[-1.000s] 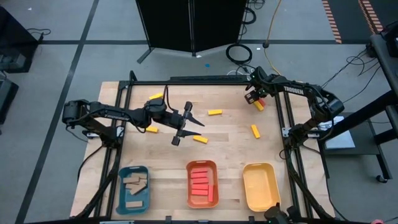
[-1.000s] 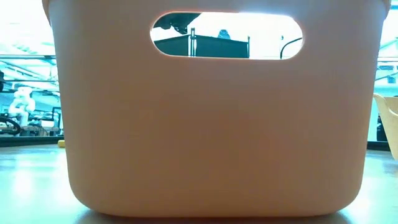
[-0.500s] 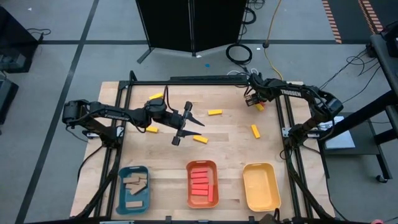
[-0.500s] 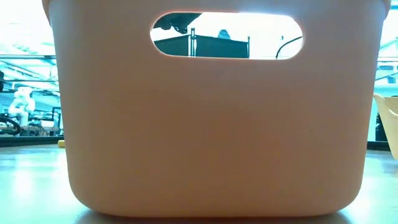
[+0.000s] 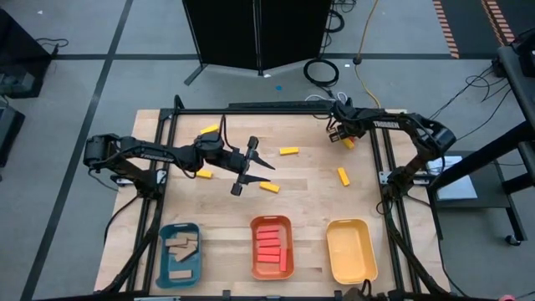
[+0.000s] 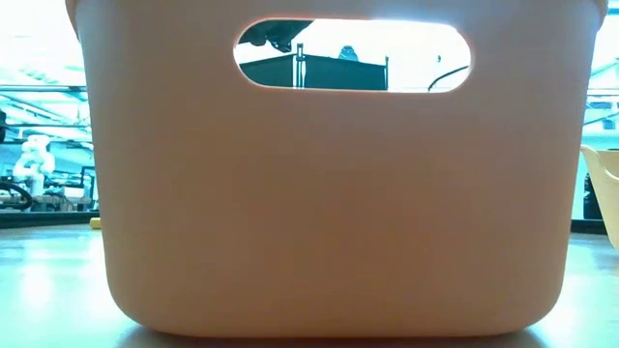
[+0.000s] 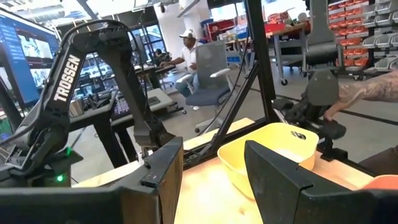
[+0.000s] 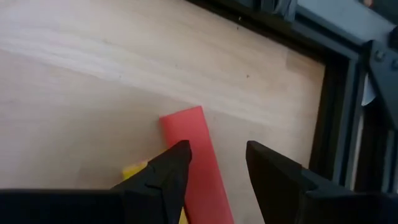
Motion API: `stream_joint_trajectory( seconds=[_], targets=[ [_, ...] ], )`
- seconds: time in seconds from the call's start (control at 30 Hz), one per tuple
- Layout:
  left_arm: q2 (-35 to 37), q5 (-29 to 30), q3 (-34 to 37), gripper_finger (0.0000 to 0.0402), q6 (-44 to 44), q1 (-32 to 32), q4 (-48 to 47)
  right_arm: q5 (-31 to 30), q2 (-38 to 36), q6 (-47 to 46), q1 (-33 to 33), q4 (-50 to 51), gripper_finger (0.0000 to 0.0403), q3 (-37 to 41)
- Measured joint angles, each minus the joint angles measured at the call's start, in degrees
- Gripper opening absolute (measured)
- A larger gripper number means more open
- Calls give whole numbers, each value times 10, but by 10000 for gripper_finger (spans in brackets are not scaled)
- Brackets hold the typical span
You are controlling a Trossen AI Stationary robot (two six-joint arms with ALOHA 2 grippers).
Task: Sort blocks
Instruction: Put the right orange block into the orange bin
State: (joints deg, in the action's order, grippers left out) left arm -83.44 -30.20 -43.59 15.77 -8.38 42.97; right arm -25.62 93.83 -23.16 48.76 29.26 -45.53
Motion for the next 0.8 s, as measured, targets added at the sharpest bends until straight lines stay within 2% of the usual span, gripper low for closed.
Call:
stream_joint_trajectory(
  seconds=[0.1,0.13,0.2,0.43,0.8],
  targets=[
    [0,0,0,169,-3,0,0,-3,7,-4,-14,-9,160,0],
    [0,0,0,169,-3,0,0,29,7,-4,-18,-21,160,1],
    [0,0,0,169,-3,0,1,55,6,0,-27,-39,160,3],
    [0,0,0,169,-3,0,2,127,5,18,-41,-90,160,3],
    [0,0,0,169,-3,0,1,145,5,32,-43,-96,153,2]
  ],
)
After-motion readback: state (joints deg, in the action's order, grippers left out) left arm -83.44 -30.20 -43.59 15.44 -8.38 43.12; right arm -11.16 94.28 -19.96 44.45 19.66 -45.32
